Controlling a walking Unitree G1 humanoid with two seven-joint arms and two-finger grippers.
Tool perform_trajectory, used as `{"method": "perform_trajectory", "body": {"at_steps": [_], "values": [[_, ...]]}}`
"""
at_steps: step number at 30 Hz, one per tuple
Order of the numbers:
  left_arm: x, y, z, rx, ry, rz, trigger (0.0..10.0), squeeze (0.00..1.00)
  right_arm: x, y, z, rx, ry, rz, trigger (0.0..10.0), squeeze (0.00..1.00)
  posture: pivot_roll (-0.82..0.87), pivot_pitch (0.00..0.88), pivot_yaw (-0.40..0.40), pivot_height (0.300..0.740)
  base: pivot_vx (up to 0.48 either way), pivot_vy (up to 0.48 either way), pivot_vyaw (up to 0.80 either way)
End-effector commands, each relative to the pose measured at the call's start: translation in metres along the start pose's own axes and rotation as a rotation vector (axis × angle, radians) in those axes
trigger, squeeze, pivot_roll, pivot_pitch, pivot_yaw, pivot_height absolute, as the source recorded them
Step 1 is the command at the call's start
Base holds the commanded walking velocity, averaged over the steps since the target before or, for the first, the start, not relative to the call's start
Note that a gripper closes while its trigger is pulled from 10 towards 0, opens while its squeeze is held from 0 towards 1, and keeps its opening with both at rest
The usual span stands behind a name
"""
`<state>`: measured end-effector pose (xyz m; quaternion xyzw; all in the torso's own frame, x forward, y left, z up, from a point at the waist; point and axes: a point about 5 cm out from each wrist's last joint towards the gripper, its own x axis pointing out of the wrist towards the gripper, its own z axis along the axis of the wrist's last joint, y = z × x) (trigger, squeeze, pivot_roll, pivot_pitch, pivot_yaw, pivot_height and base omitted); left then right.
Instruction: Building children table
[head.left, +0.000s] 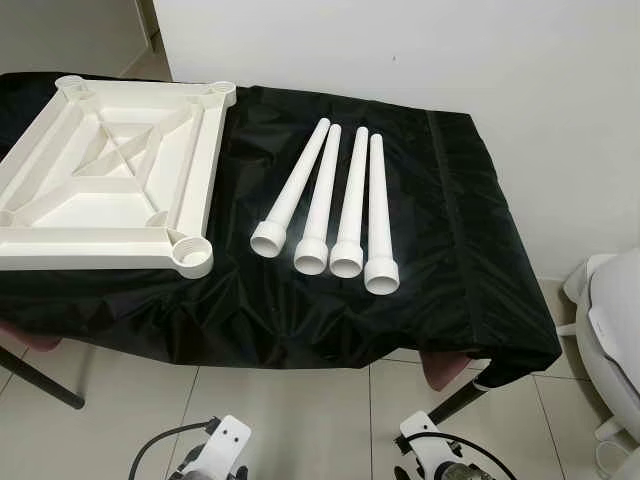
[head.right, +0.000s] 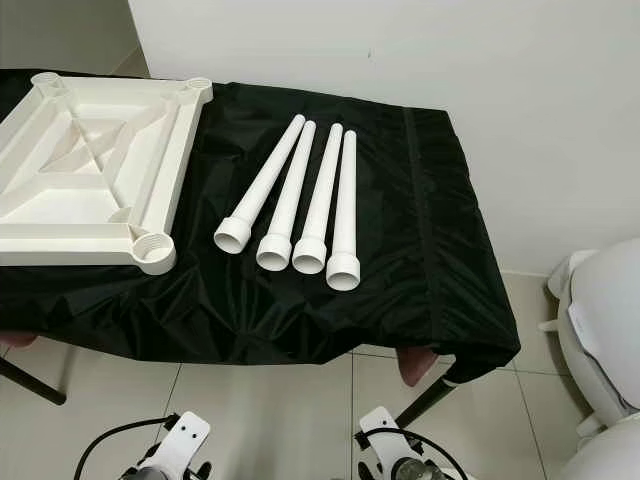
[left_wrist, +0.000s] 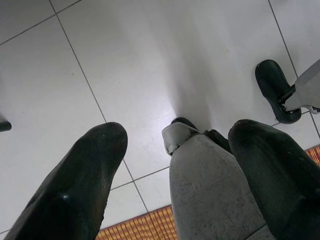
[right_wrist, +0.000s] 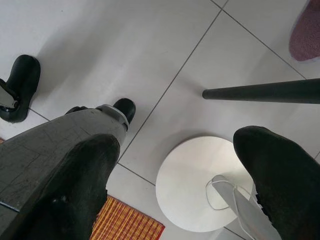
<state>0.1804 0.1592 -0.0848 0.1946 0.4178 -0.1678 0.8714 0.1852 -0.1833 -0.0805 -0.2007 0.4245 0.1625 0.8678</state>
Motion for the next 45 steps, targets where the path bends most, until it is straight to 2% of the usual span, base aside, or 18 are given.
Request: {"method": "perform_trajectory", "body": {"at_steps": [1, 2, 4, 5, 7, 9, 13, 15, 19, 23, 30, 34, 37, 45], "values": [[-0.013, 0.008, -0.041, -0.514, 0.093, 0.233, 10.0, 0.00, -0.003, -0.031, -0.002, 0.272, 0.027, -0.095, 10.0, 0.00, 0.01, 0.027, -0.167, 0.740, 0.000, 0.000, 0.00], [-0.013, 0.008, -0.041, -0.514, 0.093, 0.233, 10.0, 0.00, -0.003, -0.031, -0.002, 0.272, 0.027, -0.095, 10.0, 0.00, 0.01, 0.027, -0.167, 0.740, 0.000, 0.000, 0.00], [-0.008, 0.005, -0.028, -0.442, 0.078, 0.185, 10.0, 0.00, -0.004, -0.030, -0.006, 0.271, 0.043, -0.101, 10.0, 0.00, 0.02, 0.009, -0.154, 0.740, 0.000, 0.000, 0.00], [-0.008, 0.005, -0.028, -0.442, 0.078, 0.185, 10.0, 0.00, -0.004, -0.030, -0.006, 0.271, 0.043, -0.101, 10.0, 0.00, 0.02, 0.009, -0.154, 0.740, 0.000, 0.000, 0.00], [-0.004, 0.000, -0.019, -0.359, 0.072, 0.146, 10.0, 0.00, -0.004, -0.027, -0.008, 0.267, 0.050, -0.099, 10.0, 0.00, 0.03, 0.002, -0.157, 0.740, 0.000, 0.000, 0.00], [-0.003, -0.002, -0.016, -0.350, 0.064, 0.133, 10.0, 0.00, -0.004, -0.026, -0.008, 0.257, 0.049, -0.094, 10.0, 0.00, 0.03, 0.000, -0.161, 0.740, 0.000, 0.000, 0.00], [-0.003, -0.010, -0.016, -0.267, 0.077, 0.107, 10.0, 0.00, -0.003, -0.019, -0.007, 0.222, 0.043, -0.067, 10.0, 0.00, 0.02, 0.018, -0.162, 0.740, 0.000, 0.000, 0.00], [-0.003, -0.011, -0.017, -0.255, 0.079, 0.099, 10.0, 0.00, -0.002, -0.016, -0.004, 0.207, 0.033, -0.058, 10.0, 0.00, 0.01, 0.025, -0.151, 0.740, 0.000, 0.000, 0.00], [-0.004, -0.009, -0.018, -0.242, 0.073, 0.094, 10.0, 0.00, 0.000, -0.013, 0.003, 0.190, 0.013, -0.047, 10.0, 0.00, -0.01, 0.033, -0.131, 0.740, 0.000, 0.000, 0.00], [-0.001, -0.002, -0.004, -0.159, 0.011, 0.063, 10.0, 0.00, 0.002, -0.014, 0.011, 0.196, -0.022, -0.051, 10.0, 0.00, -0.03, 0.032, -0.094, 0.740, 0.000, 0.000, 0.00], [-0.001, 0.001, -0.007, -0.160, 0.017, 0.061, 10.0, 0.00, 0.001, -0.012, 0.004, 0.216, -0.005, -0.052, 10.0, 0.00, -0.02, 0.037, -0.079, 0.740, 0.000, 0.000, 0.00], [-0.003, 0.003, -0.013, -0.201, 0.048, 0.083, 10.0, 0.00, 0.000, -0.005, -0.001, 0.213, 0.013, -0.044, 10.0, 0.00, -0.03, 0.038, -0.063, 0.740, 0.000, 0.000, 0.00], [-0.003, 0.000, -0.013, -0.233, 0.051, 0.070, 10.0, 0.00, 0.000, -0.002, -0.002, 0.224, 0.013, -0.046, 10.0, 0.00, -0.04, 0.037, -0.054, 0.740, 0.000, 0.000, 0.00], [0.000, -0.007, -0.007, -0.237, 0.040, 0.032, 10.0, 0.00, 0.001, 0.003, -0.001, 0.269, 0.013, -0.042, 10.0, 0.00, -0.04, 0.028, -0.058, 0.740, 0.000, 0.000, 0.00]]}}
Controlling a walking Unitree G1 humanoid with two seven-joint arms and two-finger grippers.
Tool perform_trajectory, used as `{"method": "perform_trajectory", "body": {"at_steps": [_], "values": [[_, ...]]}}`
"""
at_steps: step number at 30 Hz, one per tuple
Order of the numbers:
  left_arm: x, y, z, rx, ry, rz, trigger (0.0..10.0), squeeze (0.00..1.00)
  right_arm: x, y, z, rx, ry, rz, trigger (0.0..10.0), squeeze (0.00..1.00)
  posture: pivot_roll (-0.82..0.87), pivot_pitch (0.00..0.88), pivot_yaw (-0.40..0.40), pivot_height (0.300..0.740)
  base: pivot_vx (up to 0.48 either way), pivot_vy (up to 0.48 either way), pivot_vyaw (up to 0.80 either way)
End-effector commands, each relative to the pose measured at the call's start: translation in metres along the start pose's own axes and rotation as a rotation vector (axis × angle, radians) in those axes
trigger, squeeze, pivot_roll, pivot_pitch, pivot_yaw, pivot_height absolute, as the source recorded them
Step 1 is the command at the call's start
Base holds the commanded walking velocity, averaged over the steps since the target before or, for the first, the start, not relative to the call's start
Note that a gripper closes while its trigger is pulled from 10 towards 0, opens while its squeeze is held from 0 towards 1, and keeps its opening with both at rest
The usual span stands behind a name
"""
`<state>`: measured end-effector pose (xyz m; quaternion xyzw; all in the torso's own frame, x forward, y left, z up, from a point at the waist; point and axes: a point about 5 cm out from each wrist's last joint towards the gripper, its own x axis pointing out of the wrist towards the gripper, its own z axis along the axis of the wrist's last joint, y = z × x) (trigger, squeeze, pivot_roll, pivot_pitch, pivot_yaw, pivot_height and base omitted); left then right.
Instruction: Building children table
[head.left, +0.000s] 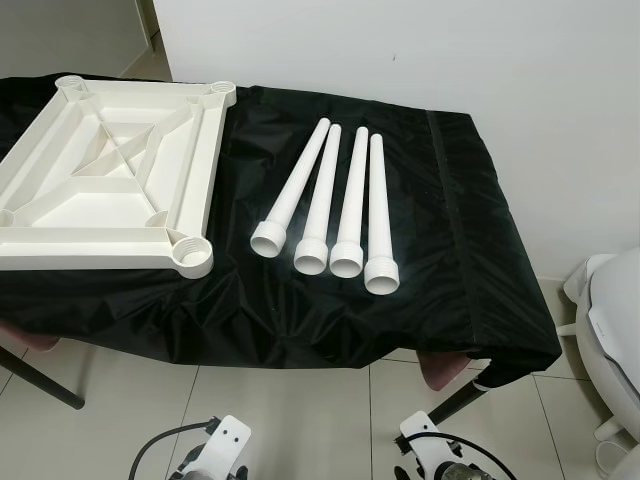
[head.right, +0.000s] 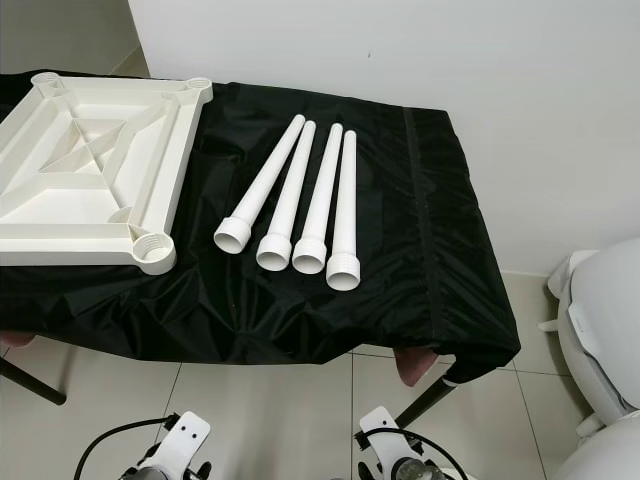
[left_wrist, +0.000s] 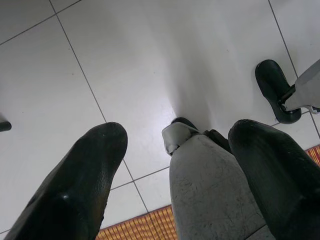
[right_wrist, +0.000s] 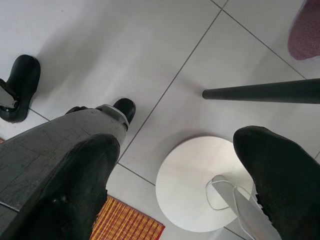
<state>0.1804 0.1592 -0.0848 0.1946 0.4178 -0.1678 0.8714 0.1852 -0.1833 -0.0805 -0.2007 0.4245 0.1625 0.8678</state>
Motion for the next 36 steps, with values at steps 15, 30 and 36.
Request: {"method": "perform_trajectory", "body": {"at_steps": [15, 30, 36], "values": [[0.000, -0.001, -0.003, -0.265, 0.003, 0.044, 10.0, 0.00, 0.002, -0.007, 0.009, 0.261, -0.021, -0.062, 10.0, 0.00, -0.04, 0.041, -0.058, 0.740, 0.000, 0.000, 0.00], [-0.001, 0.016, 0.000, -0.310, -0.032, 0.089, 10.0, 0.00, 0.006, -0.002, 0.020, 0.238, -0.047, -0.015, 10.0, 0.00, -0.02, 0.069, -0.062, 0.740, 0.000, 0.000, 0.00], [-0.002, 0.021, -0.002, -0.312, -0.028, 0.110, 10.0, 0.00, 0.005, -0.002, 0.017, 0.235, -0.034, -0.018, 10.0, 0.00, -0.02, 0.064, -0.062, 0.740, 0.000, 0.000, 0.00]]}}
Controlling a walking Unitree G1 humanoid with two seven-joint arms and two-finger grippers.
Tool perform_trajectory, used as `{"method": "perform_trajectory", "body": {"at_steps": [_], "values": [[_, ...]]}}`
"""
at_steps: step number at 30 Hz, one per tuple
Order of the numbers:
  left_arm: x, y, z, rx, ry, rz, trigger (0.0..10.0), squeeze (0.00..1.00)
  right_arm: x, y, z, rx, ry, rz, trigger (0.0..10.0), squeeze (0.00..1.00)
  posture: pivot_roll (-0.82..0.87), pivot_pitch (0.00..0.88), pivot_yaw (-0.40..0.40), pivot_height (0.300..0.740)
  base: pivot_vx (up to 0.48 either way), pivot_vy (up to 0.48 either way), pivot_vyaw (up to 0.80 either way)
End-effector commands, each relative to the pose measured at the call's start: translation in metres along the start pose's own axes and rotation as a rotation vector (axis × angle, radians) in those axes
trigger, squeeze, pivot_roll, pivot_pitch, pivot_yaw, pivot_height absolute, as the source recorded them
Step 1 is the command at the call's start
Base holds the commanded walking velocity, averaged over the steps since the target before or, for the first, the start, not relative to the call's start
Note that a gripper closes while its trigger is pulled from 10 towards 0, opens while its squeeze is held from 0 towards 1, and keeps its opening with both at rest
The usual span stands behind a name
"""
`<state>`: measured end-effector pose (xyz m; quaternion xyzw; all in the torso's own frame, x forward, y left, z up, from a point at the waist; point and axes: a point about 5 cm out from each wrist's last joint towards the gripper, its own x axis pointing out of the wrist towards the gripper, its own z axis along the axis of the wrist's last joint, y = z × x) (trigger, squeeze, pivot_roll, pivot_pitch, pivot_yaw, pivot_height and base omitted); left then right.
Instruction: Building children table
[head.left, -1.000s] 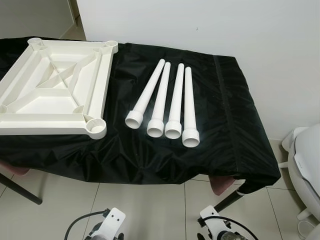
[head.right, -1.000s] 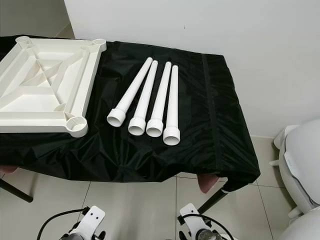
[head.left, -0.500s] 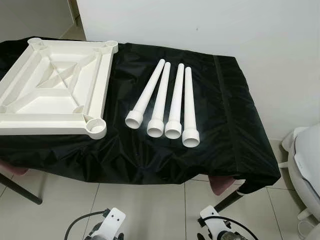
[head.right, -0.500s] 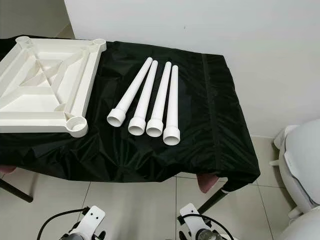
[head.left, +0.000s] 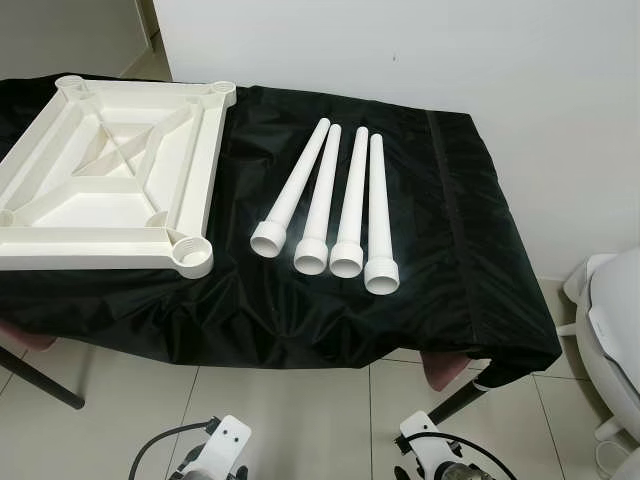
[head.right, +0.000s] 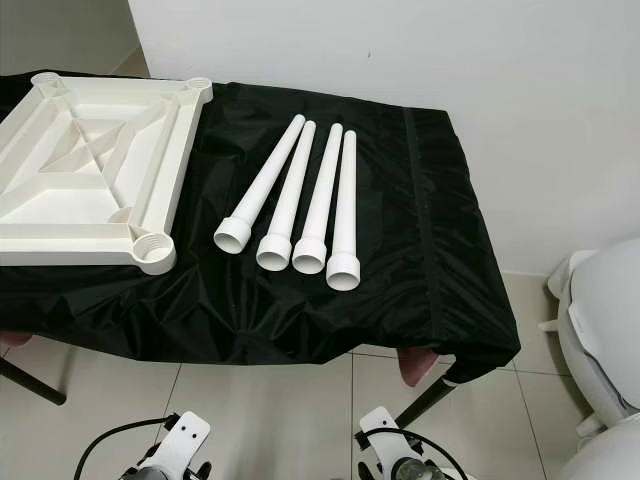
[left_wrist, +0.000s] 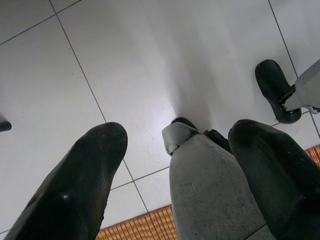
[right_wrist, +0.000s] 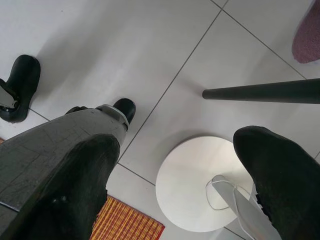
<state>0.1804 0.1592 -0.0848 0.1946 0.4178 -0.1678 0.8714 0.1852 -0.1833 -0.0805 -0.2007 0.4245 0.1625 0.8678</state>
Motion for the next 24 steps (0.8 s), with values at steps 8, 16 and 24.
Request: {"method": "perform_trajectory", "body": {"at_steps": [8, 16, 24], "values": [[-0.002, 0.021, -0.004, -0.335, -0.011, 0.111, 10.0, 0.00, 0.004, -0.003, 0.010, 0.224, -0.006, -0.026, 10.0, 0.00, -0.03, 0.047, -0.061, 0.740, 0.000, 0.000, 0.00], [-0.002, 0.021, -0.006, -0.350, 0.006, 0.125, 10.0, 0.00, 0.002, -0.005, 0.005, 0.224, 0.012, -0.042, 10.0, 0.00, -0.06, 0.023, -0.035, 0.740, 0.000, 0.000, 0.00], [-0.001, 0.016, -0.003, -0.324, 0.003, 0.091, 10.0, 0.00, 0.001, -0.006, -0.002, 0.263, 0.030, -0.068, 10.0, 0.00, -0.08, 0.019, -0.007, 0.740, 0.000, 0.000, 0.00]]}}
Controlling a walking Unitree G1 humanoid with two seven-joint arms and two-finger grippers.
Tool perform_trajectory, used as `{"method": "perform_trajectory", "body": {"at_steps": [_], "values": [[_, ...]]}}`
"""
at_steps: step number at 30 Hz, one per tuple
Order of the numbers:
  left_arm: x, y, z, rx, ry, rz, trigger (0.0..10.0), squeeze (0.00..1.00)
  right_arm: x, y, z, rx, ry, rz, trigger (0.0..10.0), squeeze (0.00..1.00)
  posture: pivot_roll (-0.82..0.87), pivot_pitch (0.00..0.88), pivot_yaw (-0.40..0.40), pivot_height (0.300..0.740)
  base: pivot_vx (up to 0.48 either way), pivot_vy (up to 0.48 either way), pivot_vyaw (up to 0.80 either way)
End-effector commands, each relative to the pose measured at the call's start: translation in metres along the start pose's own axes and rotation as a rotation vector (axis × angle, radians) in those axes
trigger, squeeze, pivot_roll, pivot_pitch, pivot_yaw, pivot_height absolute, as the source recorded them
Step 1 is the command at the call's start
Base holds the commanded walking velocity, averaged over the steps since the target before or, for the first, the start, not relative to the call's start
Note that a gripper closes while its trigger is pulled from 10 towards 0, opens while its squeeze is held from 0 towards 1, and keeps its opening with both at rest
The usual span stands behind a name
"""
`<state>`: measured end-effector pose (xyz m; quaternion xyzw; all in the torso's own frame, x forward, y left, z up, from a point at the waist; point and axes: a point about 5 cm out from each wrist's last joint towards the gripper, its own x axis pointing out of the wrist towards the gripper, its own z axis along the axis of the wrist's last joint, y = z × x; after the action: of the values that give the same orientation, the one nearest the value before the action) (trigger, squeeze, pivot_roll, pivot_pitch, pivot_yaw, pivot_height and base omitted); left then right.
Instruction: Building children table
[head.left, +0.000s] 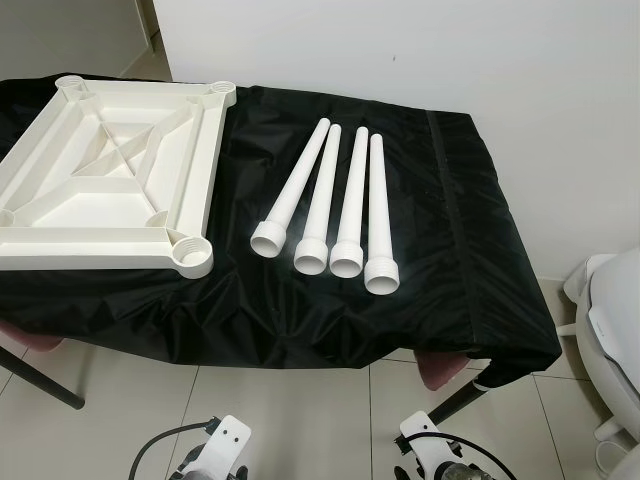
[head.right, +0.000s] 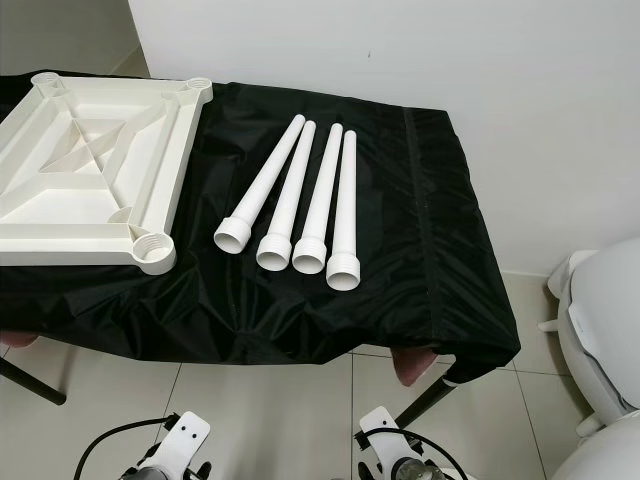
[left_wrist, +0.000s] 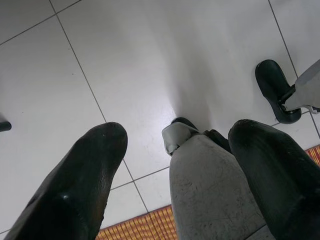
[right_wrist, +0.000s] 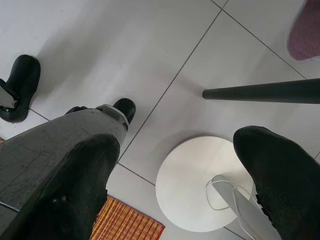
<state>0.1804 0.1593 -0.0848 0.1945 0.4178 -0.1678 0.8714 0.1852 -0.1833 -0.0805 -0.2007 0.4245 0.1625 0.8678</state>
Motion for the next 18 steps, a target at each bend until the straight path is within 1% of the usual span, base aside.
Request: {"method": "perform_trajectory", "body": {"at_steps": [1, 5, 8, 18], "values": [[-0.0012, 0.0163, -0.0030, -0.324, 0.003, 0.091, 10.0, 0.00, 0.0006, -0.0063, -0.0019, 0.263, 0.030, -0.068, 10.0, 0.00, -0.08, 0.019, -0.007, 0.740, 0.000, 0.000, 0.00], [-0.0007, 0.0164, -0.0014, -0.325, -0.001, 0.089, 10.0, 0.00, 0.0003, -0.0046, -0.0035, 0.249, 0.034, -0.063, 10.0, 0.00, -0.08, 0.019, -0.007, 0.740, 0.000, 0.000, 0.00], [-0.0004, 0.0170, 0.0004, -0.319, -0.007, 0.088, 10.0, 0.00, 0.0000, -0.0037, -0.0036, 0.278, 0.020, -0.064, 10.0, 0.00, -0.09, 0.020, -0.003, 0.740, 0.000, 0.000, 0.00], [-0.0004, 0.0195, 0.0009, -0.315, -0.007, 0.094, 10.0, 0.00, -0.0002, -0.0052, -0.0021, 0.288, -0.002, -0.077, 10.0, 0.00, -0.09, 0.020, -0.004, 0.740, 0.000, 0.000, 0.00]]}}
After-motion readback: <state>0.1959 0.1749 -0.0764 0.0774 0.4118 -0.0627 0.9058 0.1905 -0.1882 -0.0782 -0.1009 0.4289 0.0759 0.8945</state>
